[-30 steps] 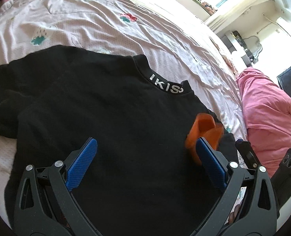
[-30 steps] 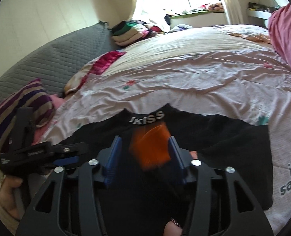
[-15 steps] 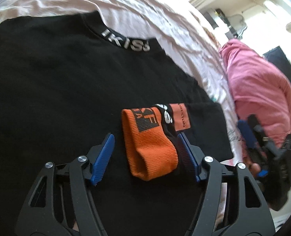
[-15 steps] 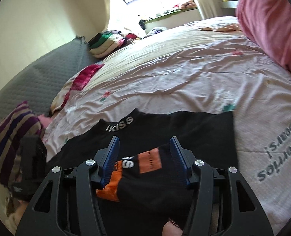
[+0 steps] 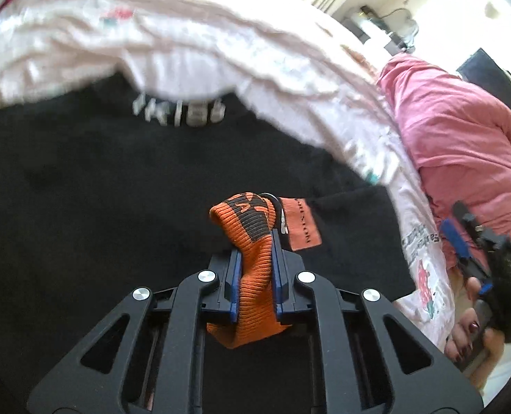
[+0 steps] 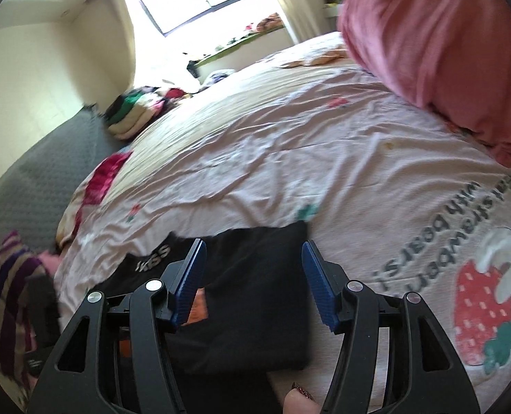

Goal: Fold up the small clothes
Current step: 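Carry the sleeve across the shirt body and lower it with the right gripper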

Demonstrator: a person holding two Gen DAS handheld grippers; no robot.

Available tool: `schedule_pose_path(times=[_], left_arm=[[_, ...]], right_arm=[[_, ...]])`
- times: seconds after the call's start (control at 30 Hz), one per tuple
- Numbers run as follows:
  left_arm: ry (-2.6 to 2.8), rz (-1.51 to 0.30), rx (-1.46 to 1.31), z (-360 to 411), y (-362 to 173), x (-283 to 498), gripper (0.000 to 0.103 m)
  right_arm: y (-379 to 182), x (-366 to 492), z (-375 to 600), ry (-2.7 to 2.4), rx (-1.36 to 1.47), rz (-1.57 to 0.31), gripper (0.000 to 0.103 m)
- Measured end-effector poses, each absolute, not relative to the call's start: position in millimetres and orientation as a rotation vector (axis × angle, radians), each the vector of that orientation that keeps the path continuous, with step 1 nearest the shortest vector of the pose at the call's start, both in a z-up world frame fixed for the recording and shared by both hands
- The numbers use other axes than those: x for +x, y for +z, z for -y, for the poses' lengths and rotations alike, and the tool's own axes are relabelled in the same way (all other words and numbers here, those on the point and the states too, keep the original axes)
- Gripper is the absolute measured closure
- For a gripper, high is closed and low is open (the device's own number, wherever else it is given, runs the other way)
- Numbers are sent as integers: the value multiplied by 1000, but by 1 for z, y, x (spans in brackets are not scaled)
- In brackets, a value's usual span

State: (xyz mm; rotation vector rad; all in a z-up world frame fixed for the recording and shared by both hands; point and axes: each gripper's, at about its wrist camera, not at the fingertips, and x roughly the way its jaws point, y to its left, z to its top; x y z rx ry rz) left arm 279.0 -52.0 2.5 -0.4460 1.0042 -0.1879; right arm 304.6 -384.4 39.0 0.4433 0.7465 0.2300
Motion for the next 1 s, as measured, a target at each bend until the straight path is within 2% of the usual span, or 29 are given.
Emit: schedule_pose_path(times=[0.17,0.43,1.0], left_arm=[[-180,-889,-432,25,52,270,96],[-123,-821,-384,-9,91,253,96],[-62,-933,-364,-54,48,240,94]], right_arm=[[34,309,402,193,497,-752,46],[34,310,384,225,442,-759,46],[22,293,310,326,159,-755,46]])
